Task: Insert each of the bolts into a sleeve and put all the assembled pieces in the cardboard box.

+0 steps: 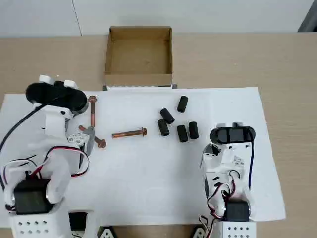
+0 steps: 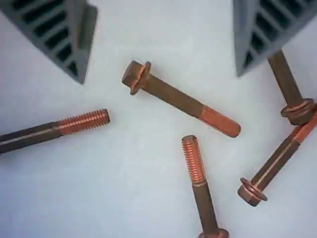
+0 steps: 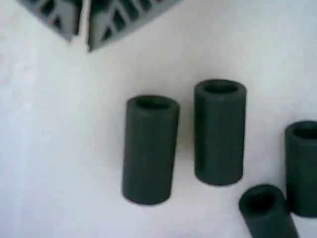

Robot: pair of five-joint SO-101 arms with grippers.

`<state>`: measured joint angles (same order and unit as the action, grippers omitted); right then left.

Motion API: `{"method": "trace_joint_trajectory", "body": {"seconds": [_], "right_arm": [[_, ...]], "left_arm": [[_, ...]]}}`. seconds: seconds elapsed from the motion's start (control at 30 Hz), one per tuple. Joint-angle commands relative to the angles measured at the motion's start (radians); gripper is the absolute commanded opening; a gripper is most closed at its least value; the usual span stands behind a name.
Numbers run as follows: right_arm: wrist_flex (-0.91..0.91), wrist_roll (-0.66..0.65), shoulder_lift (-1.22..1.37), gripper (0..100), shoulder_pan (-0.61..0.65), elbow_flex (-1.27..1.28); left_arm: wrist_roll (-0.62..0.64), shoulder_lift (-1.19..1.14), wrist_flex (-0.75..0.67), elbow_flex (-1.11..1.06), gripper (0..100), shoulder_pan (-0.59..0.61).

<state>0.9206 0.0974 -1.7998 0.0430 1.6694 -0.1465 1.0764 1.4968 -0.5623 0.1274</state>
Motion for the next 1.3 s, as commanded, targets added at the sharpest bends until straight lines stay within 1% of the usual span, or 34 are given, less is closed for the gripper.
{"method": "trace_joint_trajectory", "body": {"seconds": [0.0,0.1,0.3,0.43,0.57,0.63,0.73,0.97,1.07,1.27], "right_arm": [[-0.001,-0.003,-0.015,0.4,-0.005,0.014],[-0.004,-0.009,-0.015,0.6,0.004,0.014],[-0.007,-0.005,-0.015,0.4,0.128,0.014],[0.016,-0.005,-0.013,0.4,0.107,-0.087],[0.114,-0.012,0.001,0.4,0.101,-0.229],[0.165,-0.012,0.048,0.4,0.097,-0.275],[0.203,-0.009,0.183,0.4,0.097,-0.388],[0.226,-0.006,0.619,0.4,0.102,-0.776],[0.309,-0.012,0.809,0.5,0.102,-0.956],[0.533,-0.012,1.194,0.6,0.104,-1.257]], "left_arm": [[-0.003,-0.009,0.069,0.071,17,0.005],[-0.003,-0.009,0.117,0.071,11,0.005],[-0.003,-0.011,0.114,0.074,3,0.003],[-0.003,-0.011,0.106,0.074,2,0.003],[-0.003,-0.012,0.087,0.068,2,0.003],[-0.003,-0.012,0.078,0.068,2,0.003],[-0.003,-0.012,0.071,0.068,2,0.003],[-0.003,-0.012,0.072,0.068,2,0.003],[-0.003,-0.012,0.075,0.068,2,0.003],[-0.003,-0.012,0.08,0.068,2,0.003]]}}
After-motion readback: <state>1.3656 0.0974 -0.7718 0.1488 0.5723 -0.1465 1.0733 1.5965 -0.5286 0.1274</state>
